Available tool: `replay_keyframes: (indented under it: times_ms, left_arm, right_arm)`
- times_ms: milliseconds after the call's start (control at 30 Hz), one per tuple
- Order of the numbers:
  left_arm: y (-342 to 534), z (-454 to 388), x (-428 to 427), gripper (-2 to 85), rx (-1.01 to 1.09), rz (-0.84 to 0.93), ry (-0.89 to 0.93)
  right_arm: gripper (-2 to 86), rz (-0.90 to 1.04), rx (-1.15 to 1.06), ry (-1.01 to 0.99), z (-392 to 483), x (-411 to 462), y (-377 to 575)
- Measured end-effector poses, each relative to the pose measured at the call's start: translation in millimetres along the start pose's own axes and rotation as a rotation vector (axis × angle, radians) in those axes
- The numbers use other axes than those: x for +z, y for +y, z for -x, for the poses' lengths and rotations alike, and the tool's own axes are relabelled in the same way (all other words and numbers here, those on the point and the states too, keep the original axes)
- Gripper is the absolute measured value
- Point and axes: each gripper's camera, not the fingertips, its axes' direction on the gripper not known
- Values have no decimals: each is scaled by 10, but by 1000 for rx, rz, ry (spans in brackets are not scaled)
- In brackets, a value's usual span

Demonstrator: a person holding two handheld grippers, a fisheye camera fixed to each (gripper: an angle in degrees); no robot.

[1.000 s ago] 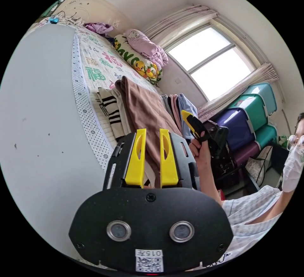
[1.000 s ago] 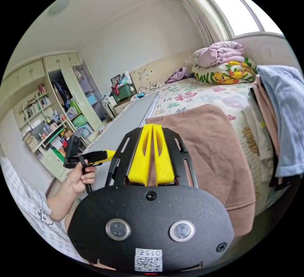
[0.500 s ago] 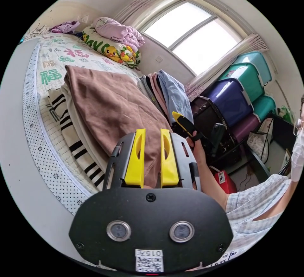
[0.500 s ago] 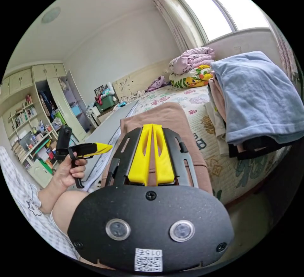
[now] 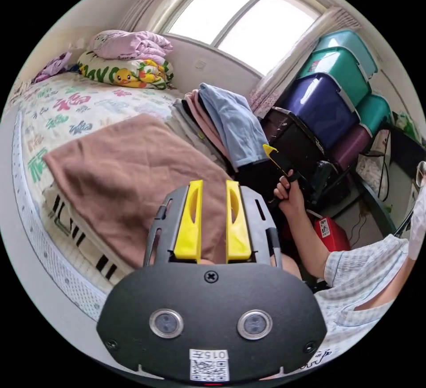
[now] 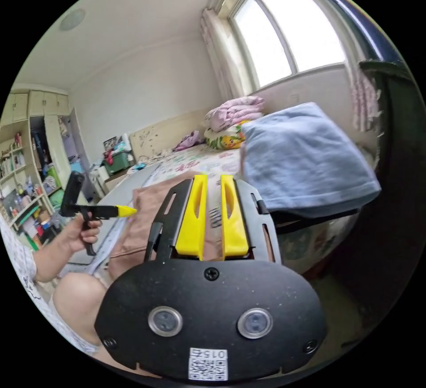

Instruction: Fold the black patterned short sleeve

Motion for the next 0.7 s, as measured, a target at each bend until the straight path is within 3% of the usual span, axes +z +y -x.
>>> replay_keyframes:
  times_ms: [167,267,500,700]
  left_arm:
    - [-1024,-232,630,138,116,-42,94]
    - [-1471,-217,1250,170,71,-57,206]
    - [-1878,163,2286,180,-117,-1,213]
    - [-1868,-62,2332,112,-24,-45,159]
  right_arm:
    - [112,-2,27,219,-894,-170,-868]
    - [124,41,32,297,-1243,-10,-1396]
    - [165,233,72,402,-1567,891,-1782]
    - [77,330,164,191,-1619,1154,-1762]
